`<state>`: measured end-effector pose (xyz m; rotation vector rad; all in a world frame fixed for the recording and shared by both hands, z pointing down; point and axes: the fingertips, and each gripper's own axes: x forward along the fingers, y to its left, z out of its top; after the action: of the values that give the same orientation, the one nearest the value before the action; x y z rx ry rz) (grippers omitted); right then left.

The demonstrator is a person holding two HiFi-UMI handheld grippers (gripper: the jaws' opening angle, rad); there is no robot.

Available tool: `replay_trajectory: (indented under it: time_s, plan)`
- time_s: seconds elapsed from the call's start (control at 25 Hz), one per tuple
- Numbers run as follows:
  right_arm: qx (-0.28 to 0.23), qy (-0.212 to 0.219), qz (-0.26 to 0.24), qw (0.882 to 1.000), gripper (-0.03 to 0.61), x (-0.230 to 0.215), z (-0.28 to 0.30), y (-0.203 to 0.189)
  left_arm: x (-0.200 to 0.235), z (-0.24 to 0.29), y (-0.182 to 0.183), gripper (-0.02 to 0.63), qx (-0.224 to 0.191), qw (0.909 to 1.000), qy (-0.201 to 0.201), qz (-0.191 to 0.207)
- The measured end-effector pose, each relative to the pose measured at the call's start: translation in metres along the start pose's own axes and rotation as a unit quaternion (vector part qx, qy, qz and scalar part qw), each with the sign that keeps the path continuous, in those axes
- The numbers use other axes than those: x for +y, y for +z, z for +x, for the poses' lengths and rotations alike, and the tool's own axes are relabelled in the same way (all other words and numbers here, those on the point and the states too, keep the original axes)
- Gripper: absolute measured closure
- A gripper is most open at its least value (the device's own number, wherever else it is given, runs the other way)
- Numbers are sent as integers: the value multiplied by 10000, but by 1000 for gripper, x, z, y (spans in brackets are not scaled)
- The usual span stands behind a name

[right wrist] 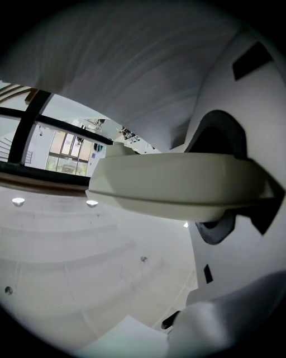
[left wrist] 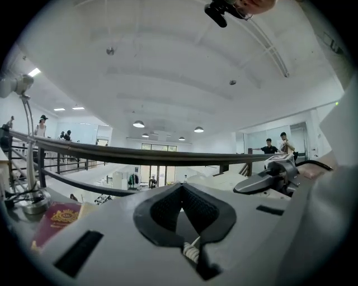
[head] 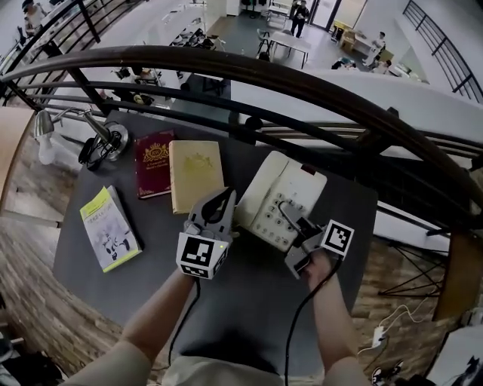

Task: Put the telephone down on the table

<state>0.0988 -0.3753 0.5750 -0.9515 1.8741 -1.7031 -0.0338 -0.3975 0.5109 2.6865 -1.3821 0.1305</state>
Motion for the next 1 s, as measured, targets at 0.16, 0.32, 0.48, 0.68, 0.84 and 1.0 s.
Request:
replay_trajectory:
  time_s: [0.16, 0.32, 0.48, 0.68, 0.84, 1.0]
  plan:
    - [223, -54, 293, 9993, 390, -40, 26, 6, 8, 20, -40, 611, 212, 9998, 6, -57]
    - [370, -190, 206, 9989, 390, -66, 39, 17, 14, 33, -63, 611, 342, 9993, 148, -77]
    - [476, -305, 75, 9984, 388, -88, 51, 29, 17, 45, -77, 611, 344, 9990, 196, -197]
    - [696, -405, -224, 9965, 388, -106, 56, 33, 3, 54, -81, 611, 236, 9997, 29, 70]
    - [940, -430, -769, 9917, 388, -107, 58, 30, -4, 60, -84, 611, 236, 9996, -16, 176]
    - [1006, -663, -975, 9879, 383, -118, 57, 31, -6, 60, -89, 611, 324, 9989, 57, 349]
